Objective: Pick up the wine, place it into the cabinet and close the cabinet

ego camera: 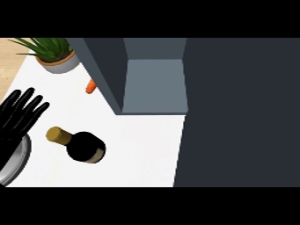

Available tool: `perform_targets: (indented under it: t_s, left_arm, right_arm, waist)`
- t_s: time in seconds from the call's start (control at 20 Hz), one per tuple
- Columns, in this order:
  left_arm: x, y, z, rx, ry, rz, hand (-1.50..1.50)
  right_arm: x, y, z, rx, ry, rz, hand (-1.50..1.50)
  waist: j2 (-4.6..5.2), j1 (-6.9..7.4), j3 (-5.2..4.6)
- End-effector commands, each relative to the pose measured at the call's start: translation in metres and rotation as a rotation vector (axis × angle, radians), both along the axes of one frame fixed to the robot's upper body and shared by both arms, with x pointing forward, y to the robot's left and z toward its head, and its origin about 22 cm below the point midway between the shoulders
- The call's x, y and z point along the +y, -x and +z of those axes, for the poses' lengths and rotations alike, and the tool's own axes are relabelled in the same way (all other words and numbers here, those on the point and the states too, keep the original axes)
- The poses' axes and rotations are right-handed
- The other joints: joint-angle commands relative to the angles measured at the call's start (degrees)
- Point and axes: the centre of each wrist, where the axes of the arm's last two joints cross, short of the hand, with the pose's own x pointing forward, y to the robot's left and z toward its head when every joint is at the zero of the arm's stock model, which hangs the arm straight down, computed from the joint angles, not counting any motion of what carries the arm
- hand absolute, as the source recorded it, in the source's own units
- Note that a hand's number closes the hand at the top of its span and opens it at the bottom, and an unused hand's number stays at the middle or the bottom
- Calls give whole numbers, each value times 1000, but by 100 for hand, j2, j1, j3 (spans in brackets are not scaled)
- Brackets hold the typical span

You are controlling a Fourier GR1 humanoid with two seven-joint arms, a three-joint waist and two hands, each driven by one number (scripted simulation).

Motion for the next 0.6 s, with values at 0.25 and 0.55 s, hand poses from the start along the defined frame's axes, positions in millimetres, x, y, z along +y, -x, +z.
perform_targets:
  t_s: [0.25,0.55]
  left_arm:
    - [6,-40,-64,70,-45,-19,-150]
    - [0,-43,-103,117,-76,-24,-150]
  right_arm:
    - [2,6,-5,-32,-36,18,-150]
    - [0,17,4,-20,-39,35,-150]
  waist:
    - [10,-20,0]
    - [4,-8,0]
